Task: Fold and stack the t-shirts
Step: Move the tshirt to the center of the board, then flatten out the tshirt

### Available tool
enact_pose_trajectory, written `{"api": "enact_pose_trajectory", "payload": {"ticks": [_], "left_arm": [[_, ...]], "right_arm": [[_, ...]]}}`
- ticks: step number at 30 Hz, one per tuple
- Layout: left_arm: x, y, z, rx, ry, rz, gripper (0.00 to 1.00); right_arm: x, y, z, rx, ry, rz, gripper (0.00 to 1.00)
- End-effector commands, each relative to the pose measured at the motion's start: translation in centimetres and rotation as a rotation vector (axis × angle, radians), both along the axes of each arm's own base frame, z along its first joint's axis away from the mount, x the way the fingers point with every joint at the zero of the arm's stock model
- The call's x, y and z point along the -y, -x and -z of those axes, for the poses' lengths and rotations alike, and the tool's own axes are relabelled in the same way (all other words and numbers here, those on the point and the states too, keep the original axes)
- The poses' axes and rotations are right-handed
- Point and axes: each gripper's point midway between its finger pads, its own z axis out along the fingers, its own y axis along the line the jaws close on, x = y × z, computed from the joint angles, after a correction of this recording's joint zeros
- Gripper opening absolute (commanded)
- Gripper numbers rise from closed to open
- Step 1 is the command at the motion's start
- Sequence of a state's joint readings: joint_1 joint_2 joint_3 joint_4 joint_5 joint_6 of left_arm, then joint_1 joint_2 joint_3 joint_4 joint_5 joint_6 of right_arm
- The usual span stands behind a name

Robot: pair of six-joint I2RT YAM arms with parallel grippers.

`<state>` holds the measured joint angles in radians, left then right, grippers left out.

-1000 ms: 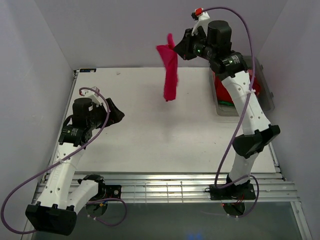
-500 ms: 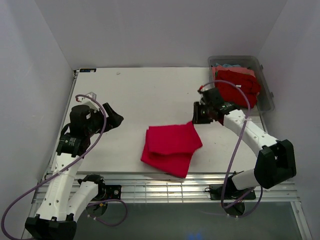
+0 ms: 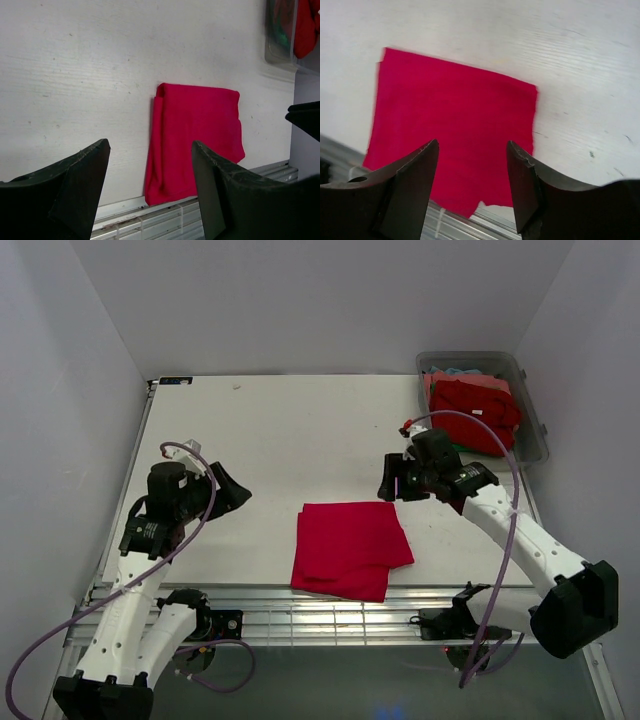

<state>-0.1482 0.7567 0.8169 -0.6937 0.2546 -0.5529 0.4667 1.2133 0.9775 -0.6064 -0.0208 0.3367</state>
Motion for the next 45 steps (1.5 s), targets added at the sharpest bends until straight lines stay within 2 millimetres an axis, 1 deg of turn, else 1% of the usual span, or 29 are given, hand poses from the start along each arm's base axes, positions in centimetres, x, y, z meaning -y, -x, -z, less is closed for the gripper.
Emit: {"api": "enact_pose_trajectory", "payload": {"ticks": [1, 2, 3, 4, 5, 6, 7, 9, 10, 11, 12, 14, 15, 16, 19, 22, 23, 24, 25, 26, 27, 29, 30, 33, 37, 38, 41, 44, 45], "left_arm": [[0.9, 1.0, 1.7, -0.051, 0.051, 0.026, 0.76], [0.1, 1.2, 2.5, -0.073, 0.029, -0.019, 0.77], [-0.3, 1.4, 2.6, -0.067, 0.021, -0.042, 0.77], [-0.5, 1.5, 2.7, -0.073, 0.020, -0.053, 0.77], [-0.6, 1.4, 2.2, -0.057, 0.018, -0.060, 0.76], [-0.9, 1.2, 2.0, -0.053, 0.010, -0.080, 0.77], [-1.0, 1.2, 2.2, -0.066, 0.006, -0.085, 0.78], [-0.8, 1.2, 2.3, -0.088, 0.007, -0.073, 0.79], [-0.7, 1.2, 2.5, -0.102, 0.008, -0.068, 0.78], [-0.6, 1.3, 2.6, -0.105, 0.012, -0.065, 0.79], [-0.5, 1.3, 2.6, -0.107, 0.014, -0.063, 0.79], [-0.6, 1.4, 2.5, -0.103, 0.014, -0.064, 0.79], [-0.6, 1.4, 2.3, -0.098, 0.018, -0.066, 0.79], [-0.5, 1.5, 2.3, -0.099, 0.022, -0.065, 0.79], [-0.5, 1.6, 2.1, -0.096, 0.029, -0.066, 0.79], [-0.5, 1.8, 2.3, -0.099, 0.029, -0.065, 0.79], [-0.4, 1.8, 2.2, -0.097, 0.030, -0.064, 0.79], [-0.4, 1.8, 2.2, -0.097, 0.030, -0.062, 0.79], [-0.4, 1.8, 2.2, -0.099, 0.030, -0.062, 0.80], [-0.4, 1.8, 2.1, -0.095, 0.029, -0.061, 0.79], [-0.4, 1.8, 2.0, -0.092, 0.029, -0.060, 0.80], [-0.5, 1.9, 1.8, -0.084, 0.028, -0.062, 0.80], [-0.5, 1.9, 1.7, -0.080, 0.027, -0.065, 0.80], [-0.5, 2.0, 1.7, -0.083, 0.034, -0.064, 0.80], [-0.4, 2.3, 1.6, -0.078, 0.047, -0.066, 0.80], [-0.4, 2.4, 1.6, -0.081, 0.045, -0.068, 0.80], [-0.5, 2.6, 1.8, -0.086, 0.042, -0.072, 0.80], [-0.6, 2.7, 1.6, -0.084, 0.042, -0.075, 0.80], [-0.6, 2.7, 1.5, -0.080, 0.041, -0.076, 0.80]], "right_arm": [[-7.2, 3.8, -4.1, 0.034, -0.217, -0.283, 0.63], [-8.3, 4.9, -3.7, 0.019, -0.233, -0.318, 0.63], [-9.3, 5.9, -2.8, -0.007, -0.226, -0.358, 0.62], [-10.9, 8.0, -1.9, -0.035, -0.212, -0.427, 0.60], [-11.3, 8.8, -0.5, -0.066, -0.186, -0.437, 0.58], [-12.0, 9.6, 1.0, -0.107, -0.152, -0.457, 0.56], [-13.0, 11.4, 1.9, -0.124, -0.127, -0.510, 0.54], [-14.1, 12.2, 3.4, -0.142, -0.084, -0.534, 0.54], [-14.7, 13.4, 3.8, -0.149, -0.065, -0.569, 0.54], [-14.8, 13.6, 4.3, -0.152, -0.042, -0.575, 0.53], [-15.2, 14.5, 5.2, -0.175, -0.010, -0.599, 0.53], [-15.4, 15.3, 6.1, -0.186, 0.018, -0.627, 0.53], [-15.5, 15.7, 7.0, -0.206, 0.041, -0.638, 0.53], [-15.9, 16.3, 7.1, -0.206, 0.047, -0.661, 0.53], [-16.6, 17.3, 8.2, -0.214, 0.084, -0.699, 0.54], [-17.3, 17.5, 8.9, -0.209, 0.100, -0.717, 0.54], [-17.8, 17.1, 8.8, -0.188, 0.101, -0.715, 0.54], [-17.9, 17.0, 9.2, -0.185, 0.113, -0.715, 0.54], [-18.4, 16.6, 9.0, -0.164, 0.117, -0.714, 0.54], [-18.3, 16.6, 9.2, -0.158, 0.129, -0.715, 0.54], [-18.8, 16.2, 8.8, -0.147, 0.132, -0.715, 0.54], [-19.2, 15.7, 8.5, -0.120, 0.158, -0.717, 0.54], [-19.5, 15.3, 7.9, -0.101, 0.164, -0.712, 0.54], [-19.7, 14.6, 7.7, -0.074, 0.184, -0.707, 0.54], [-19.6, 14.1, 8.2, -0.067, 0.220, -0.696, 0.53], [-19.5, 14.0, 8.4, -0.067, 0.227, -0.691, 0.53], [-18.8, 13.9, 9.9, -0.079, 0.269, -0.688, 0.53], [-18.6, 14.1, 11.0, -0.087, 0.276, -0.691, 0.52], [-18.6, 14.1, 11.5, -0.093, 0.280, -0.691, 0.50]]}}
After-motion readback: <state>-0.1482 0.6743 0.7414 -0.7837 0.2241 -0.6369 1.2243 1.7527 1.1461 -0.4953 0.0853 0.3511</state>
